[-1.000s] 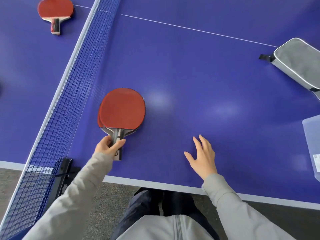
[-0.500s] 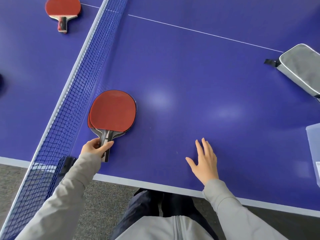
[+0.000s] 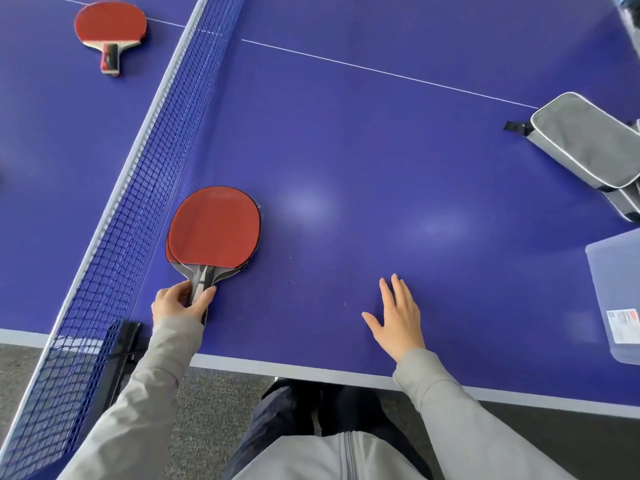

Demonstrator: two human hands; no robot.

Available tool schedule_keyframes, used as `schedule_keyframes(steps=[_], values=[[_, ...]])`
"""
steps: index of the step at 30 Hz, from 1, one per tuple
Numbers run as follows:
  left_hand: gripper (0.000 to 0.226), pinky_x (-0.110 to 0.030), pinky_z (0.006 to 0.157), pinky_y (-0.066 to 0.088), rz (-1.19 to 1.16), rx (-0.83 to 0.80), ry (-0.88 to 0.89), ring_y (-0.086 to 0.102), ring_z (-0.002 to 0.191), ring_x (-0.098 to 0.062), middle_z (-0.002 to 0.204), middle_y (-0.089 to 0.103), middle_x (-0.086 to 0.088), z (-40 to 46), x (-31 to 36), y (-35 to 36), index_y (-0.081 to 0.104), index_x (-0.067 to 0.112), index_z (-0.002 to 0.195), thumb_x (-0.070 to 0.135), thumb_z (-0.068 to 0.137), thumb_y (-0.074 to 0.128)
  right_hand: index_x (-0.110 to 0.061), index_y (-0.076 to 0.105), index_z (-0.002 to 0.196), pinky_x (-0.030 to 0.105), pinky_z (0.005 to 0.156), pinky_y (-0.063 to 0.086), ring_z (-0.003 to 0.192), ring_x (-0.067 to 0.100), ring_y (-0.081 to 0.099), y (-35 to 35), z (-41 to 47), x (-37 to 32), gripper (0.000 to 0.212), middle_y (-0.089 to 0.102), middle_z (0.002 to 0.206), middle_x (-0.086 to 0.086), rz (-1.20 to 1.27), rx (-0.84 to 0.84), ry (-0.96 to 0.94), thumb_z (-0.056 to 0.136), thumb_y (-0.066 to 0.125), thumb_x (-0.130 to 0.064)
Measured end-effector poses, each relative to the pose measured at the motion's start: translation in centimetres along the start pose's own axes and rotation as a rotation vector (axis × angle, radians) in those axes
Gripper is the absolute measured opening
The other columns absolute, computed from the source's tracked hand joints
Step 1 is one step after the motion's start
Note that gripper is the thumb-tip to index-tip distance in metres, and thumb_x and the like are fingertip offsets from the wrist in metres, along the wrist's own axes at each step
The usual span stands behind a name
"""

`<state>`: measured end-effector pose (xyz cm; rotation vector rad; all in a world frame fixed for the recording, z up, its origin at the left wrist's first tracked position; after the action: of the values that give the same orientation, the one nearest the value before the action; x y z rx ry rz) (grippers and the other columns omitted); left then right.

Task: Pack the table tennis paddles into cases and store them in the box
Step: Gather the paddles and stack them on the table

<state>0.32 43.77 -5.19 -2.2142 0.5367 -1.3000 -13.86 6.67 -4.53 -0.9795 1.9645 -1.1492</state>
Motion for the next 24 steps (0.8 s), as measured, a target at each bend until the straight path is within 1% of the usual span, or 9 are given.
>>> schedule_keyframes(steps=[2,4,8,10,12,16,18,21,24], values=[[0.039,-0.044,0.098,0.042,0.042,0.010,0.036,0.051,0.109,-0.031,0.107,0.054,-0.009,-0.5,0.3,-0.1,0.064,0.008,0.106,0.037,0.080,0.072,-0.018,0.007,0.151,0.037,0.117,0.013,0.147,0.021,-0.003,0.0,0.0,-0.1,0.073,-0.005,0.159,0.004,-0.007,-0.010,0.003,0.095,0.044,-0.046],[0.048,-0.044,0.100,0.039,0.107,0.005,0.053,0.046,0.113,-0.033,0.111,0.052,-0.012,-0.9,0.8,-0.2,0.060,0.006,0.112,0.040,0.079,0.071,-0.018,0.005,0.151,0.037,0.117,0.013,0.147,0.021,-0.004,0.0,0.0,-0.1,0.074,-0.005,0.159,0.004,-0.009,-0.017,0.001,0.095,0.044,-0.046],[0.078,-0.050,0.104,0.029,0.327,0.053,0.113,0.034,0.127,-0.035,0.136,0.042,-0.016,-2.1,2.5,-1.1,0.040,0.006,0.138,0.045,0.078,0.069,-0.019,0.003,0.151,0.035,0.117,0.013,0.147,0.021,-0.002,-0.6,-0.3,0.0,0.073,-0.004,0.160,0.003,-0.010,-0.028,-0.013,0.096,0.042,-0.046],[0.083,-0.053,0.104,0.027,0.389,0.080,0.203,0.031,0.132,-0.036,0.143,0.038,-0.015,-3.1,3.6,-1.4,0.035,0.006,0.142,0.044,0.078,0.070,-0.019,0.003,0.151,0.035,0.117,0.013,0.147,0.021,-0.001,-1.2,-0.5,0.4,0.073,-0.003,0.160,0.003,0.003,-0.016,-0.005,0.096,0.042,-0.046],[0.082,-0.054,0.104,0.028,0.438,0.088,0.316,0.031,0.134,-0.035,0.146,0.037,-0.014,-4.2,4.9,-1.1,0.038,0.005,0.141,0.040,0.076,0.073,-0.019,0.003,0.151,0.035,0.117,0.014,0.147,0.021,0.000,-1.9,-0.8,0.9,0.072,-0.002,0.160,0.003,0.018,0.001,0.008,0.096,0.041,-0.046],[0.085,-0.048,0.109,0.025,0.589,-0.018,0.483,0.025,0.141,-0.028,0.153,0.029,-0.008,-5.9,8.2,2.3,0.034,0.007,0.144,0.045,0.077,0.070,-0.019,0.006,0.151,0.035,0.116,0.015,0.147,0.021,0.003,-4.1,-1.4,2.8,0.070,0.003,0.159,0.003,0.059,0.052,0.040,0.096,0.040,-0.046],[0.085,-0.043,0.113,0.021,0.648,-0.088,0.553,0.019,0.144,-0.023,0.156,0.023,-0.005,-6.9,9.9,4.7,0.029,0.008,0.146,0.050,0.080,0.064,-0.018,0.009,0.150,0.036,0.116,0.017,0.147,0.020,0.005,-5.2,-1.8,4.1,0.068,0.006,0.159,0.003,0.095,0.080,0.059,0.096,0.041,-0.045],[0.084,-0.041,0.116,0.020,0.718,-0.134,0.665,0.019,0.145,-0.023,0.156,0.022,-0.007,-9.0,13.1,8.3,0.029,0.008,0.146,0.060,0.084,0.050,-0.019,0.011,0.150,0.036,0.116,0.019,0.146,0.020,0.008,-6.7,-2.5,6.6,0.066,0.008,0.159,0.003,0.119,0.113,0.098,0.096,0.040,-0.045],[0.082,-0.037,0.118,0.010,0.843,-0.210,0.706,0.005,0.147,-0.018,0.159,0.006,-0.002,-11.3,15.8,12.3,0.013,0.013,0.150,0.063,0.089,0.036,-0.019,0.013,0.150,0.036,0.116,0.020,0.146,0.020,0.010,-8.0,-3.3,9.7,0.065,0.011,0.158,0.003,0.147,0.149,0.138,0.096,0.040,-0.045]])
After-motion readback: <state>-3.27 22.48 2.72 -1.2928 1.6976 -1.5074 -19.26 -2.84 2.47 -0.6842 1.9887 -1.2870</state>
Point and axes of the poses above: each hand's wrist, its own z-axis towards the middle knuckle, its own y-axis out of the palm, x = y × z, the point moved 8 cm from there along z, towards the middle knuckle
